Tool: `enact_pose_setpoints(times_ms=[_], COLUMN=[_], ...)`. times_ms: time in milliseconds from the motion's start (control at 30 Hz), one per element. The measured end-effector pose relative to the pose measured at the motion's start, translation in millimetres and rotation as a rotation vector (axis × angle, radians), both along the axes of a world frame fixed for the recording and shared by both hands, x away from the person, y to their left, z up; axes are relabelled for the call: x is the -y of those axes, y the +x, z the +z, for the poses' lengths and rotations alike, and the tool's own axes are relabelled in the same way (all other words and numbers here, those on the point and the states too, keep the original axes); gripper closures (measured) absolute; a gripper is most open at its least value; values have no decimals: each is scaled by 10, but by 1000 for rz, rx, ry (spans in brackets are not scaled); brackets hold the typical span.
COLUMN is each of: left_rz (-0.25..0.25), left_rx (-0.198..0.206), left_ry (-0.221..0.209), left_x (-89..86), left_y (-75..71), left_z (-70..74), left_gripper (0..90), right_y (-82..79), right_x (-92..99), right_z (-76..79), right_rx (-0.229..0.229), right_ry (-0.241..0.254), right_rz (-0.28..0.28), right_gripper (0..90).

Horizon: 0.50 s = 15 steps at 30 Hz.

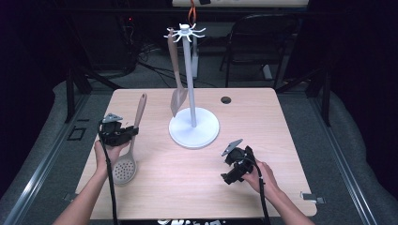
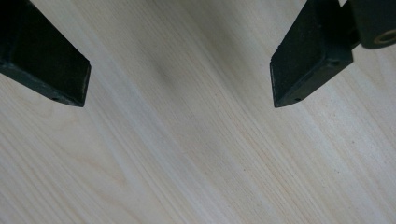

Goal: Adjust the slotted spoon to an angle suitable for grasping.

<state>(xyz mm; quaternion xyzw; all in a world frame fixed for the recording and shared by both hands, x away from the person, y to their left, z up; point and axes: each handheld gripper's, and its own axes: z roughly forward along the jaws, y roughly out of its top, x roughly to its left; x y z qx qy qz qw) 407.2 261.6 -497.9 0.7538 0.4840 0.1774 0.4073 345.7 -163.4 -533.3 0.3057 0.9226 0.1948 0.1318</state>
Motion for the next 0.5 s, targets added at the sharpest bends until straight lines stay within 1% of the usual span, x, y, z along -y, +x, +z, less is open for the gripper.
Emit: enact_pose_setpoints(times_ms=[67, 100, 133, 167, 267, 400, 500], left_rz=[-1, -2, -2, -2, -11, -17, -21], left_rx=[16, 23, 30, 36, 51, 71, 84], left_ry=[-12, -12, -16, -19, -21, -22, -20], left_x=[8, 9, 13, 18, 26, 43, 60], left_y=[-12, -18, -25, -33, -52, -77, -90], left_z=[11, 17, 19, 21, 26, 42, 65], left_gripper=[760, 760, 760, 760, 760, 761, 760], right_y=[4, 16, 21, 23, 40, 49, 42], right_x=[-9, -7, -10, -12, -15, -25, -25], right_z=[-6, 4, -1, -15, -20, -14, -29], right_rx=[2, -5, -1, 1, -6, -10, -11], right_ry=[4, -12, -11, 4, 2, -16, -10], right_rz=[2, 13, 8, -2, -3, 4, 3], right_gripper=[48, 47, 48, 48, 48, 48, 48])
